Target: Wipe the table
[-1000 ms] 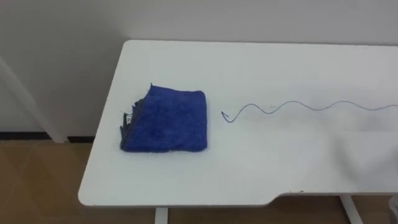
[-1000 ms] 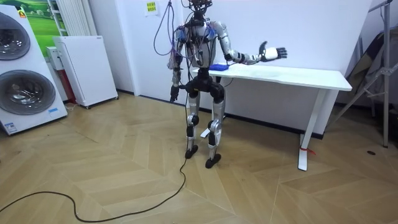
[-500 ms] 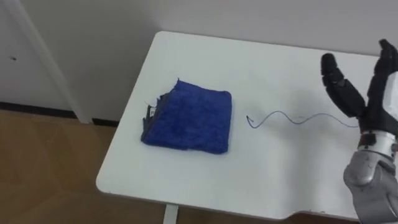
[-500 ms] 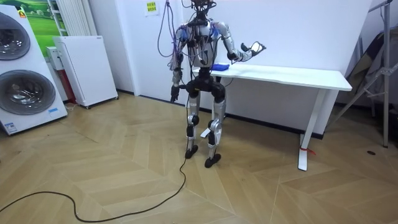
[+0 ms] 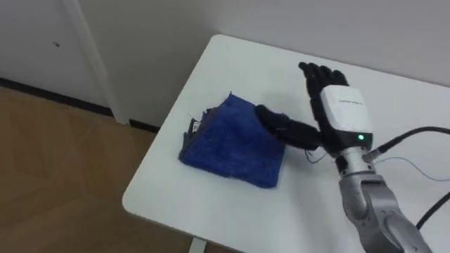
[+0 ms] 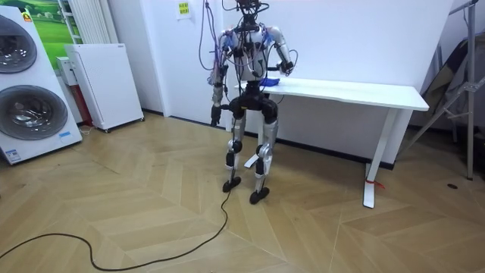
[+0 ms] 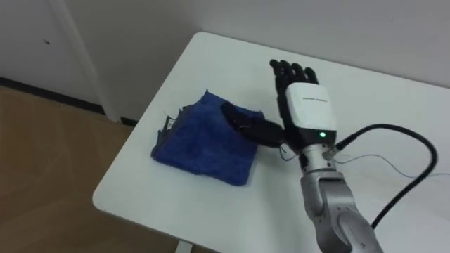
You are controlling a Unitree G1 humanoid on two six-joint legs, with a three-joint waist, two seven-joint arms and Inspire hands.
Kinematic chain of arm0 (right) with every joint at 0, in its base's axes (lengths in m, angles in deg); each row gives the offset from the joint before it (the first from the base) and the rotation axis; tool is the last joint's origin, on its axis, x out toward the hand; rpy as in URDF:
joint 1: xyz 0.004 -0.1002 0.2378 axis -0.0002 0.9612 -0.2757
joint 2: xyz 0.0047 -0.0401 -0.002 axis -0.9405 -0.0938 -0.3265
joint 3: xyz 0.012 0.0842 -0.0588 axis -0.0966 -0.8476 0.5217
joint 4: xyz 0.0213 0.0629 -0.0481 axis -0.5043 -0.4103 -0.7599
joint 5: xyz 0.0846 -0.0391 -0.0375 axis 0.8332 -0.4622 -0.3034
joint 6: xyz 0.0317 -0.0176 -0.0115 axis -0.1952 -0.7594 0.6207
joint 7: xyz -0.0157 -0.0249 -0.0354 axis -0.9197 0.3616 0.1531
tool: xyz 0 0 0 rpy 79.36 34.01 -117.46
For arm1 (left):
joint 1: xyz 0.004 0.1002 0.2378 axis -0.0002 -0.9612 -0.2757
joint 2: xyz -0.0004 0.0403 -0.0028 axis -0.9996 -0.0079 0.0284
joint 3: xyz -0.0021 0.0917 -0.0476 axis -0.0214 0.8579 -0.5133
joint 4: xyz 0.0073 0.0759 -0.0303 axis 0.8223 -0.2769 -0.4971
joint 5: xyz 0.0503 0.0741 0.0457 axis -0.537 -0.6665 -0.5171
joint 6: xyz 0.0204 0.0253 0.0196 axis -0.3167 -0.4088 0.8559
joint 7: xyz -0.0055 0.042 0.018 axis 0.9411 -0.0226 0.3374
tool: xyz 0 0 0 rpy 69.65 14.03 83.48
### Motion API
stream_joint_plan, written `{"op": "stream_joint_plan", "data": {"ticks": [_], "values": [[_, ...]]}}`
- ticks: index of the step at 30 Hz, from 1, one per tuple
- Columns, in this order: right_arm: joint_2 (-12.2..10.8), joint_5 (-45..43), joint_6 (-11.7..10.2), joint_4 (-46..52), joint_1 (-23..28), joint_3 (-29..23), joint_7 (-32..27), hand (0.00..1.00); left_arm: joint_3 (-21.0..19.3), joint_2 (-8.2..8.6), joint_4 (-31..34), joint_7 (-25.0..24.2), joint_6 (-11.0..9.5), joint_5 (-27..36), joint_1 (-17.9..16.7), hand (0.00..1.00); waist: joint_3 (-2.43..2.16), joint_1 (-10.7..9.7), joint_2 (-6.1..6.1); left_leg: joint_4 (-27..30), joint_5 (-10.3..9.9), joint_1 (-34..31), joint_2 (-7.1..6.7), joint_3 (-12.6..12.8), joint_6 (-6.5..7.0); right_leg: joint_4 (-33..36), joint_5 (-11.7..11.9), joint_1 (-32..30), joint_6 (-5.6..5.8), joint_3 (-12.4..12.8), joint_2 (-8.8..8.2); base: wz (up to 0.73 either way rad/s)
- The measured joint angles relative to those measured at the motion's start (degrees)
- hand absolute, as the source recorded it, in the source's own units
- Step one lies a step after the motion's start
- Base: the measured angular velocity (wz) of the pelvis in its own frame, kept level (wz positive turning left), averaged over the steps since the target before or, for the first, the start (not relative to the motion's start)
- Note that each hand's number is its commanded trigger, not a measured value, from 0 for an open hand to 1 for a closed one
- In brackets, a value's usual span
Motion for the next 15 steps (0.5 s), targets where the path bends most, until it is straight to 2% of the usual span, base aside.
{"op": "stream_joint_plan", "data": {"ticks": [1,2,3,4,5,6,7,10,12,13,15], "values": [[-0.8,-0.7,-0.3,-0.5,-0.1,0.0,0.5,0.00,0.1,-0.43,0.7,-0.1,-0.2,-0.1,0.6,0.00,0.09,1.1,0.42,0.2,0.3,-0.1,1.20,-4.8,-0.07,0.5,-1.2,-3.6,-0.90,2.8,1.51,-0.30],[-1.1,-1.3,-0.6,-0.5,-0.6,0.2,0.7,0.00,-0.1,-0.72,1.0,0.0,-0.5,-0.2,0.5,0.00,0.06,2.2,0.22,0.2,0.2,-0.4,1.76,-6.5,-0.14,-1.9,-0.8,-6.0,-1.71,4.7,2.80,-0.72],[-0.7,-2.8,-0.9,-0.3,-2.2,2.3,0.9,0.00,-1.1,-0.77,0.4,0.0,-0.4,-0.5,0.4,0.00,-0.21,2.5,-0.02,0.5,-0.5,-1.3,3.00,-7.0,-1.28,-6.1,5.8,-9.3,-5.30,4.5,4.20,-0.35],[-0.1,-3.6,-0.4,-0.3,-2.2,4.2,1.0,0.00,-0.9,-0.96,-0.1,-0.3,0.0,-0.7,-0.2,0.00,-0.26,0.6,0.26,0.8,-0.9,-1.8,3.45,-3.8,-3.44,-6.7,7.5,-8.2,-5.20,1.7,4.19,0.00],[0.0,-3.9,0.1,-0.5,-2.1,4.6,1.3,0.00,-0.8,-0.87,-0.2,-0.4,0.1,-1.0,-0.2,0.00,-0.26,0.0,0.25,0.8,-0.8,-1.7,3.54,-1.5,-3.56,-6.9,7.5,-7.5,-5.20,1.4,4.12,0.58],[0.0,-4.3,1.1,-0.8,-2.0,4.5,2.3,0.00,-0.2,-0.75,0.2,-0.8,0.3,-1.0,-0.2,0.00,-0.21,-0.6,0.37,-0.1,-0.4,-1.6,3.55,2.0,-3.63,-7.0,7.5,-6.6,-5.17,1.9,4.12,0.49],[0.0,-4.4,2.2,-0.9,-2.0,4.4,3.0,0.00,0.4,-0.76,1.2,-1.4,0.8,-1.0,-0.2,0.00,-0.20,-0.6,0.33,-0.5,0.1,-1.5,3.57,4.7,-3.07,-7.0,7.4,-6.0,-5.05,2.4,4.17,0.47],[-0.1,-5.2,2.2,-0.9,-1.8,4.4,3.8,0.00,1.1,-0.73,2.9,-1.6,2.1,-1.0,-0.2,0.00,-0.31,0.0,-0.08,-0.7,0.5,-1.3,3.06,5.4,-2.55,-7.3,7.1,-5.9,-4.58,1.9,4.02,0.23],[-0.5,-6.6,2.2,-1.6,-1.8,4.7,4.2,0.00,1.5,-0.72,3.0,-1.6,3.1,-1.0,-0.4,0.00,-0.39,1.7,-0.29,-0.7,0.6,-1.5,2.24,5.4,-2.32,-8.1,7.1,-5.5,-4.42,1.1,3.74,-0.05],[-0.8,-6.9,2.3,-2.9,-1.8,5.3,4.3,0.00,1.5,-0.75,3.0,-1.6,3.4,-0.9,-0.4,0.00,-0.34,1.7,-0.20,-0.6,0.7,-1.4,1.96,5.5,-2.23,-8.1,7.0,-5.2,-4.32,0.3,3.36,0.09],[-0.8,-8.0,2.6,-4.7,-1.7,6.4,5.0,0.00,1.5,-0.70,3.0,-1.6,3.5,-1.0,-0.4,0.00,-0.33,1.7,-0.14,-0.6,0.8,-1.4,1.31,5.7,-1.55,-8.1,6.6,-4.9,-3.58,0.3,2.68,0.16]]}}
